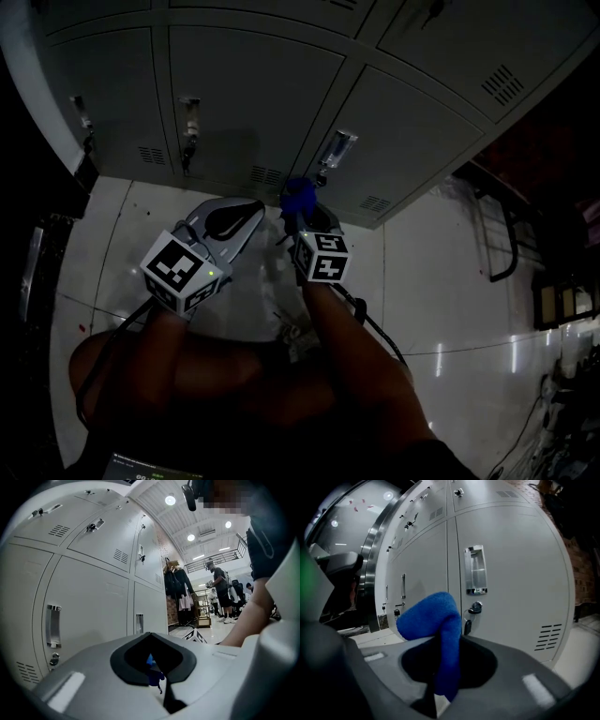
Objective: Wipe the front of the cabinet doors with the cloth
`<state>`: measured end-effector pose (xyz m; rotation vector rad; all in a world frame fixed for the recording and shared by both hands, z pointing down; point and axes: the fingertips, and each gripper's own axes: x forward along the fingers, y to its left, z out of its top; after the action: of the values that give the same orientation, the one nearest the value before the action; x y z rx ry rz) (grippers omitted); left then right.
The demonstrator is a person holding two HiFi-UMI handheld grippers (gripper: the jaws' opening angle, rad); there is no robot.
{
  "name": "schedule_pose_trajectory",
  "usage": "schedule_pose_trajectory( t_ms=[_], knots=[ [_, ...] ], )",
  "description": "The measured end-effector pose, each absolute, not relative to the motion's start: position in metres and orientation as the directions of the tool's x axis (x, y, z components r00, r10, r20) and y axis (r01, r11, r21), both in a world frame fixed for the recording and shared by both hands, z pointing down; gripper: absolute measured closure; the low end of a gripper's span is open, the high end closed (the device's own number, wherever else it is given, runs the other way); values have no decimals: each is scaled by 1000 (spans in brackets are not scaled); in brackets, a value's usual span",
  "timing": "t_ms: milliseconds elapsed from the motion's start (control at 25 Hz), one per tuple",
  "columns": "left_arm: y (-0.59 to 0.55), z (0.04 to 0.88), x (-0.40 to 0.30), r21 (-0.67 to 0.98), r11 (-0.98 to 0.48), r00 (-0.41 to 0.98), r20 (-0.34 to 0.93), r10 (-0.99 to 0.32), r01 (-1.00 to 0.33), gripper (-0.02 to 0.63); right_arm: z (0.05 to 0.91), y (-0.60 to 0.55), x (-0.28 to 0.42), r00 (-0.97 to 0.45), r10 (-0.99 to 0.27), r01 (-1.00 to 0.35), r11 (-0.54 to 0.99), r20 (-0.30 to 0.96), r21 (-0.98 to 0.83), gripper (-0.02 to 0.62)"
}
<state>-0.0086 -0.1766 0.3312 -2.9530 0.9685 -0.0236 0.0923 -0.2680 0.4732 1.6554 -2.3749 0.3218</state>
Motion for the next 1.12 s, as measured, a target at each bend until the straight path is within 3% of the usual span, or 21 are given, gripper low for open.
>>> schedule_pose_trajectory(
  t_ms=[320, 680, 1120],
  knots=[
    [-179, 333, -10, -33, -803, 803, 8, -596, -596, 601, 492, -297, 111, -287, -897, -955, 293, 337, -32, 526],
    [-176, 340, -7, -33, -805, 805, 28, -593, -592, 601, 494, -303, 179, -150, -927, -985, 171, 343, 34, 526],
    [-175, 338, -7, -39, -807, 807, 25, -590, -589, 601, 502, -293, 251, 2, -933, -1000, -13, 360, -28, 526]
  ],
)
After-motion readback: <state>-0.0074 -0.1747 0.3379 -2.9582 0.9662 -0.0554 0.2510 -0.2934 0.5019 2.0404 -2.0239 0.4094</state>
